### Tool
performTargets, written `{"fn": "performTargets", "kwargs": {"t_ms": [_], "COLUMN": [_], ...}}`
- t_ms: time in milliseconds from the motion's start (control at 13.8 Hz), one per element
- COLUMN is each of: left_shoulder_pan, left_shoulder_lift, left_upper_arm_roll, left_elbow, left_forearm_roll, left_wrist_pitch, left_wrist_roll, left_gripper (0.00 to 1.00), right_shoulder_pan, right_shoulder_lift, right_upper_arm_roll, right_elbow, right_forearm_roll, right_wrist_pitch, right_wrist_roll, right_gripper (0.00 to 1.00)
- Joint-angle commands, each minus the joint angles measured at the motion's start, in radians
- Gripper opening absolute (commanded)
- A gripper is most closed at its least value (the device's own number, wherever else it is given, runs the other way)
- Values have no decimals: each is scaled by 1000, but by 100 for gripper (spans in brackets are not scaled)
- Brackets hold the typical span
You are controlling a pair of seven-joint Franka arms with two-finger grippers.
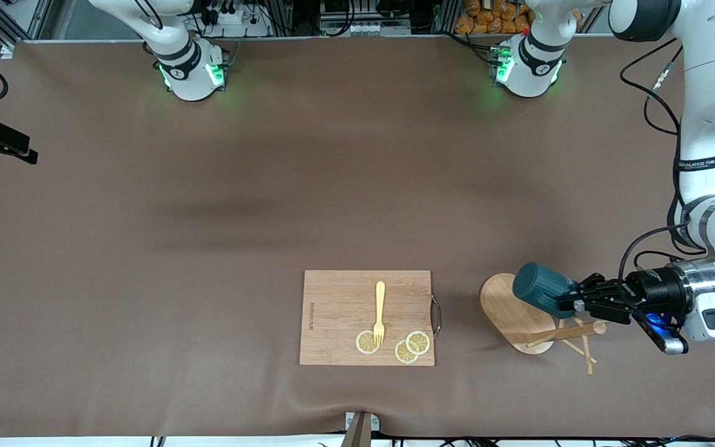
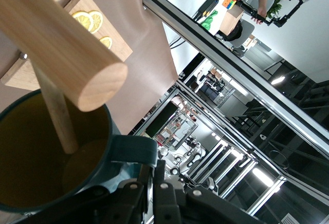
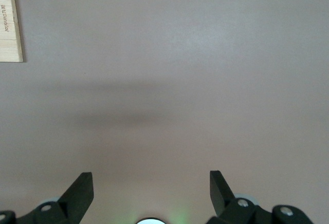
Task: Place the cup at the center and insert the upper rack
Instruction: 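Tilt the mug and slide its handle onto a mug-tree peg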
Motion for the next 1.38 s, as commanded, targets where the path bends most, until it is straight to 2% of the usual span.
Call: {"fn": "performTargets", "kwargs": {"t_ms": [0, 435, 1016, 1306], "left_shoulder_pan": [16, 33, 40, 42], "left_shoulder_lift": [11, 25, 49, 51], "left_upper_arm_roll": [-3, -5, -5, -5], "left_elbow": [7, 4, 2, 2], "left_forearm_roll": [-31, -35, -100, -104], "left_wrist_pitch": [4, 4, 4, 3], "left_wrist_roll": [32, 57, 104, 104], "left_gripper": [0, 0, 0, 0], "right_shoulder_pan": [9, 10, 13, 41], "right_shoulder_lift": [-11, -5, -3, -6], "right_upper_arm_roll": [-1, 1, 2, 4], "right_elbow": [0, 0, 6, 40], "right_forearm_roll": [-4, -4, -4, -15], "right_wrist_pitch": [-9, -3, -3, -5], "right_wrist_roll": [35, 46, 46, 44], "right_gripper": [100, 100, 100, 100]}}
